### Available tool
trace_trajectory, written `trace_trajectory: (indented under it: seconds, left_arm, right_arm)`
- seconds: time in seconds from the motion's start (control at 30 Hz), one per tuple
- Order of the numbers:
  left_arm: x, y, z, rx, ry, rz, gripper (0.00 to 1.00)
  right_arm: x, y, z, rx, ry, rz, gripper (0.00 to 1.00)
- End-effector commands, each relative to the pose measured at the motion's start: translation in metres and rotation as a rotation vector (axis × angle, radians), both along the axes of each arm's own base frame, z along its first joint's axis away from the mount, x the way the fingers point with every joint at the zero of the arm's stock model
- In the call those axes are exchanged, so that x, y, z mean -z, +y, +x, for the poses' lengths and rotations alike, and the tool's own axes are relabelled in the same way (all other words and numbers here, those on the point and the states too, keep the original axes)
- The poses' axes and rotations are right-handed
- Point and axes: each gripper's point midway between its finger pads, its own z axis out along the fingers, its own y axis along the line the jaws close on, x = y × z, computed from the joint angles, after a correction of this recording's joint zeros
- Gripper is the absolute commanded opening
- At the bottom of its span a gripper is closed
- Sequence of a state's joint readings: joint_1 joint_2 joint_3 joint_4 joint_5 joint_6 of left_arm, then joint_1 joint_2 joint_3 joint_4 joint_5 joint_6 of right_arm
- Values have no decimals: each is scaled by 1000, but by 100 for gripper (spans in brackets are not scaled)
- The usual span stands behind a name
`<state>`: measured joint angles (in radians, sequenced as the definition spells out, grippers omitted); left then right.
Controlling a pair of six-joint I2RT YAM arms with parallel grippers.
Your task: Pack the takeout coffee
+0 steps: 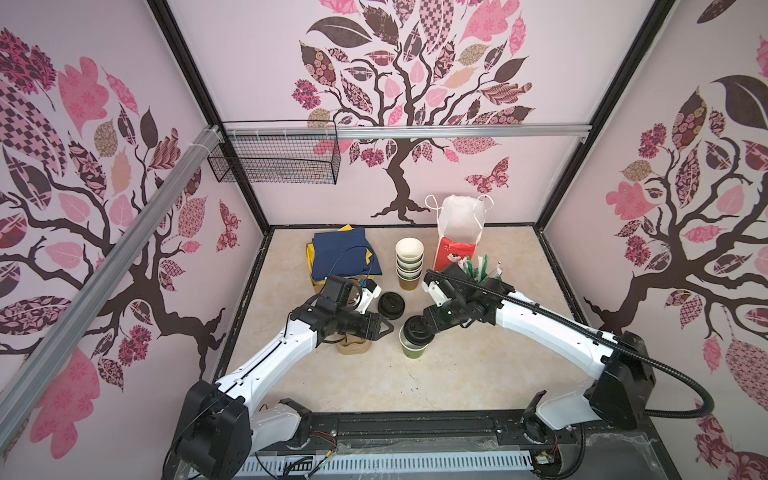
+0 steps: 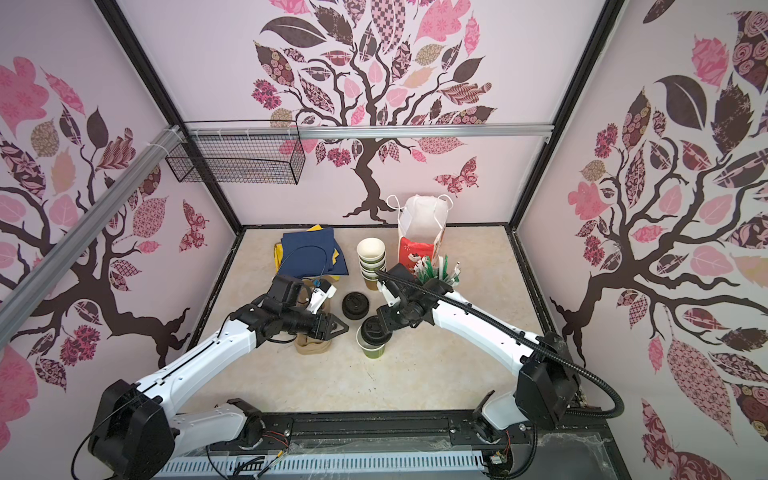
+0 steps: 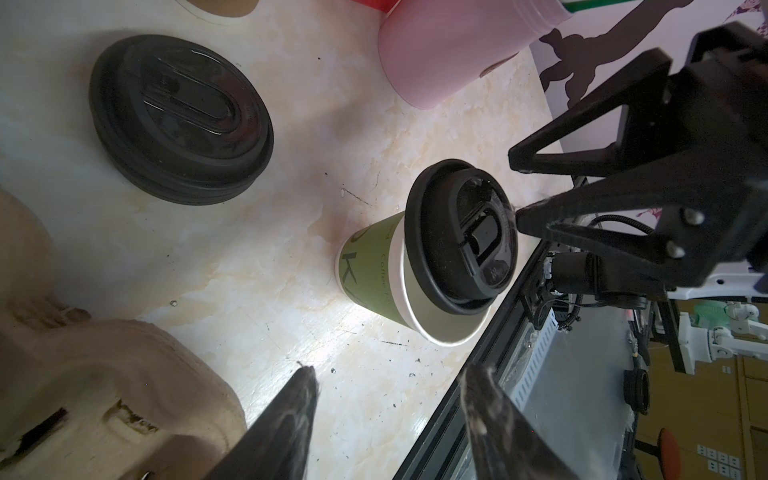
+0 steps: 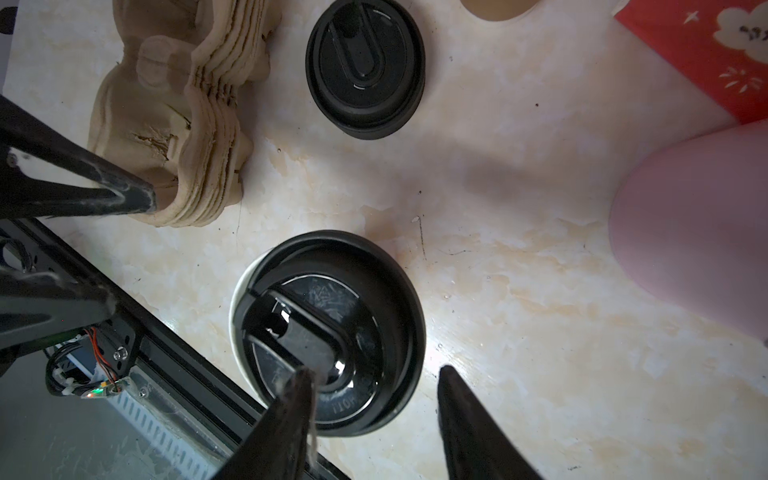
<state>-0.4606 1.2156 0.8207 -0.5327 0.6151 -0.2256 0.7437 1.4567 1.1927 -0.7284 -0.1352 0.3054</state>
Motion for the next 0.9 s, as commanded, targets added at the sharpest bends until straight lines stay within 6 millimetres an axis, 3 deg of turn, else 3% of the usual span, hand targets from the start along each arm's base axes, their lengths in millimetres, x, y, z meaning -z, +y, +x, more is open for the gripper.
trace_trajectory:
  seconds: [0.0,0.87]
  left_arm:
    - [11,-1,-6,32,-1,10,59]
    - [32,-19,-19,128,19,53,51]
  right_arm:
    - [-10,9,9,-16,-13,22,53]
    - [4,10,11,-32,8,-18,47]
